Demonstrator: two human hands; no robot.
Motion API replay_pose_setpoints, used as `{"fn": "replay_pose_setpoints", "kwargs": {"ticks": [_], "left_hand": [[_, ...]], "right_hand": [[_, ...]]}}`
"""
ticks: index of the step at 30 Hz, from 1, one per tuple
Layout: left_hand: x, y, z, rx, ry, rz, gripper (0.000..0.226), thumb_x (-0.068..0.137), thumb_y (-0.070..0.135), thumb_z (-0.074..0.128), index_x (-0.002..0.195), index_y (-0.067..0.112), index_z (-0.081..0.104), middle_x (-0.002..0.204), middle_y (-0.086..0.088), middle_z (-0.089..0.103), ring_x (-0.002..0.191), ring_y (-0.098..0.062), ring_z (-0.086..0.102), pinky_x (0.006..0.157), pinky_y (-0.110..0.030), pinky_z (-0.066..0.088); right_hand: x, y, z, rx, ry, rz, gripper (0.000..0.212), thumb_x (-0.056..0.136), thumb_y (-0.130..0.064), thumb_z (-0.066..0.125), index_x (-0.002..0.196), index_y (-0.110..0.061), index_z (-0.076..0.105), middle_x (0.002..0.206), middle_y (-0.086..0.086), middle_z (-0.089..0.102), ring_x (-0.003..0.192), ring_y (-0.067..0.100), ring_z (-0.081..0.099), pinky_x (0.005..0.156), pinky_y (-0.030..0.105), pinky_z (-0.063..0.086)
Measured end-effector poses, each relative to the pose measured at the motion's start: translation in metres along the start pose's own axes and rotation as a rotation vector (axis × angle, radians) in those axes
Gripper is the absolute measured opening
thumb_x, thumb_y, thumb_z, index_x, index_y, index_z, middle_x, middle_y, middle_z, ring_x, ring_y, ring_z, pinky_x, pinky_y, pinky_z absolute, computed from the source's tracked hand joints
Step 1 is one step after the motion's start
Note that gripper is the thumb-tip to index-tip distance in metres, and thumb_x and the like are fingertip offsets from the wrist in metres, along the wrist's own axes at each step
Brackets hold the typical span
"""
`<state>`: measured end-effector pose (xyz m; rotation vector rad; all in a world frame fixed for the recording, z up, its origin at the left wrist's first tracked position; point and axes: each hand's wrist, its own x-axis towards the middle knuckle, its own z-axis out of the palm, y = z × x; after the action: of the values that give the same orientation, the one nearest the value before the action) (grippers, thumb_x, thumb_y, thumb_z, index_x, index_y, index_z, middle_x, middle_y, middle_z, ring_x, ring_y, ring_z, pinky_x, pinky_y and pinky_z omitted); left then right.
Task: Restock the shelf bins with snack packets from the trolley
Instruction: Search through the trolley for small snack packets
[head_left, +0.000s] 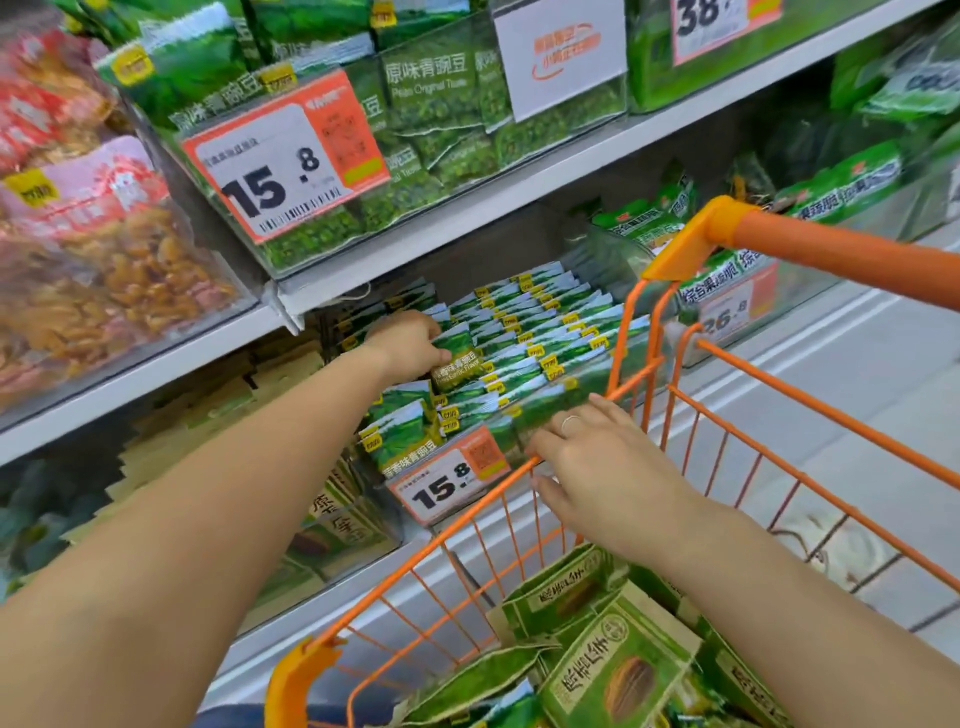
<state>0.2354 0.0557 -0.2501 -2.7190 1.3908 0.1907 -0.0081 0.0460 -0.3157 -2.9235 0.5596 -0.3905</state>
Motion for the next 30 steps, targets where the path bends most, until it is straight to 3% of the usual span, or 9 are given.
{"fn": "replay_pose_setpoints", "kwargs": {"ticks": [2,4,6,12,19,22,25,28,30], "left_hand": [[0.002,-0.003,-0.001,-0.056,0.087,-0.032,0.037,0.090,0.035,0.066,0.117,0.010,0.064,0.121,-0.013,0.063,0.101,-0.027,0.060,0.082,-0.032,0.047],[0.003,-0.007,-0.003,-0.097,0.162,-0.090,0.020,0.088,0.035,0.069,0.097,0.018,0.062,0.098,-0.009,0.061,0.088,-0.024,0.057,0.080,-0.031,0.046],[0.002,-0.010,-0.004,-0.065,0.211,-0.136,0.021,0.088,0.034,0.069,0.088,0.020,0.054,0.089,-0.002,0.056,0.080,-0.023,0.053,0.075,-0.031,0.047],[0.001,-0.005,0.002,0.142,0.276,-0.141,0.037,0.082,0.040,0.073,0.064,0.012,0.058,0.065,-0.005,0.060,0.062,-0.023,0.058,0.057,-0.028,0.040],[0.004,-0.004,0.009,0.197,0.223,-0.185,0.042,0.082,0.055,0.066,0.090,0.015,0.064,0.085,-0.002,0.064,0.081,-0.024,0.059,0.083,-0.037,0.045],[0.001,-0.007,0.011,0.140,0.280,-0.167,0.037,0.083,0.051,0.068,0.099,0.018,0.061,0.096,-0.003,0.063,0.092,-0.026,0.058,0.090,-0.039,0.043],[-0.008,-0.005,0.012,0.056,0.347,-0.104,0.049,0.082,0.040,0.071,0.123,0.021,0.053,0.124,-0.007,0.056,0.116,-0.031,0.050,0.096,-0.040,0.037],[-0.037,0.009,0.011,-0.072,0.422,0.047,0.043,0.085,0.036,0.065,0.125,0.022,0.055,0.131,-0.008,0.054,0.123,-0.032,0.044,0.100,-0.040,0.035],[-0.074,0.018,0.013,-0.177,0.532,0.245,0.030,0.087,0.032,0.061,0.115,0.022,0.062,0.121,-0.005,0.061,0.118,-0.028,0.048,0.096,-0.037,0.037]], "right_hand": [[0.000,-0.001,0.001,0.023,0.003,0.005,0.039,0.099,-0.036,0.041,0.134,-0.020,0.047,0.132,0.005,0.051,0.128,0.025,0.040,0.118,0.037,0.005],[0.001,-0.001,0.001,0.024,0.003,-0.001,0.039,0.099,-0.036,0.043,0.134,-0.019,0.049,0.131,0.005,0.052,0.128,0.025,0.041,0.118,0.037,0.005],[0.000,0.000,0.001,0.035,0.009,0.000,0.039,0.098,-0.035,0.046,0.133,-0.019,0.050,0.130,0.006,0.053,0.128,0.026,0.041,0.118,0.037,0.005],[-0.002,0.000,-0.002,0.059,-0.010,-0.005,0.040,0.099,-0.036,0.042,0.136,-0.022,0.046,0.134,0.002,0.050,0.131,0.022,0.037,0.118,0.035,0.000],[-0.002,-0.001,-0.001,0.054,-0.003,-0.008,0.040,0.099,-0.035,0.043,0.136,-0.022,0.047,0.134,0.003,0.050,0.131,0.023,0.038,0.118,0.035,0.000],[-0.001,0.000,0.000,0.044,-0.003,-0.009,0.040,0.100,-0.037,0.040,0.138,-0.024,0.043,0.136,0.001,0.048,0.133,0.020,0.035,0.118,0.034,-0.001],[0.001,0.003,0.000,0.042,0.000,-0.023,0.040,0.100,-0.038,0.039,0.138,-0.026,0.043,0.135,-0.001,0.048,0.132,0.019,0.035,0.118,0.034,0.002],[-0.001,0.002,-0.008,0.140,0.015,-0.044,0.033,0.099,-0.037,0.044,0.128,-0.026,0.054,0.125,-0.003,0.054,0.123,0.018,0.043,0.111,0.034,0.027],[-0.004,-0.004,-0.018,0.251,0.081,-0.077,0.025,0.097,-0.036,0.050,0.113,-0.024,0.064,0.110,-0.004,0.061,0.109,0.018,0.052,0.090,0.039,0.045]]}}
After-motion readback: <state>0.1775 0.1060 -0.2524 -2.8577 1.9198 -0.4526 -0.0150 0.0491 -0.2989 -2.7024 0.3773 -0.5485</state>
